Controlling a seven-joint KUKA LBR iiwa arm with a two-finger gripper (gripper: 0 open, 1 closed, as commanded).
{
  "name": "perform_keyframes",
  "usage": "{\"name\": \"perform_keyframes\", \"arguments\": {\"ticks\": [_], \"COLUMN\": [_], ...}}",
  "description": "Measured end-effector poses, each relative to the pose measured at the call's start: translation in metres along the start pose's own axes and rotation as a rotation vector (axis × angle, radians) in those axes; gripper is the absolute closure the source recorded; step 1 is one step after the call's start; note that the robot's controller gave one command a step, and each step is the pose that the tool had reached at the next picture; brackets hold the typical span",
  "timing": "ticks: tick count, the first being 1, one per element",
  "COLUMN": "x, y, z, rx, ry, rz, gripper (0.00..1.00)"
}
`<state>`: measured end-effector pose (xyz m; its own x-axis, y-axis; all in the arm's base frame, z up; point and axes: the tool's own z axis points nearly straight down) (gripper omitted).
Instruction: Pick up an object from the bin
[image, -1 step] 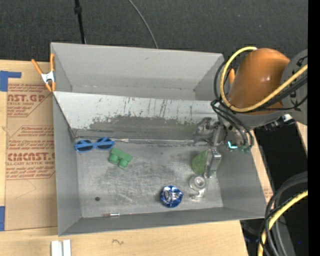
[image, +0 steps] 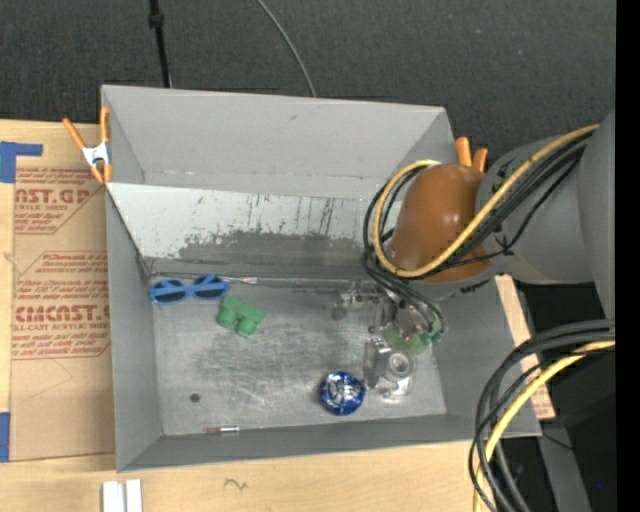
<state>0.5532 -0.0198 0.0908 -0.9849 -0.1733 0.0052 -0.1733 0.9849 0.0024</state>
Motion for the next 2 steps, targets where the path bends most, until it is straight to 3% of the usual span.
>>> {"name": "perform_keyframes", "arguments": {"ticks": [1, 2], "x": [0.0593, 0.0590], "y": [-0.0065, -0.0058], "z": [0.0183, 0.0180], "rx": [0.006, 0.005], "ry": [-0.020, -0.020], "rz": [-0.197, -0.198], "gripper": [0.00, 1.00]}}
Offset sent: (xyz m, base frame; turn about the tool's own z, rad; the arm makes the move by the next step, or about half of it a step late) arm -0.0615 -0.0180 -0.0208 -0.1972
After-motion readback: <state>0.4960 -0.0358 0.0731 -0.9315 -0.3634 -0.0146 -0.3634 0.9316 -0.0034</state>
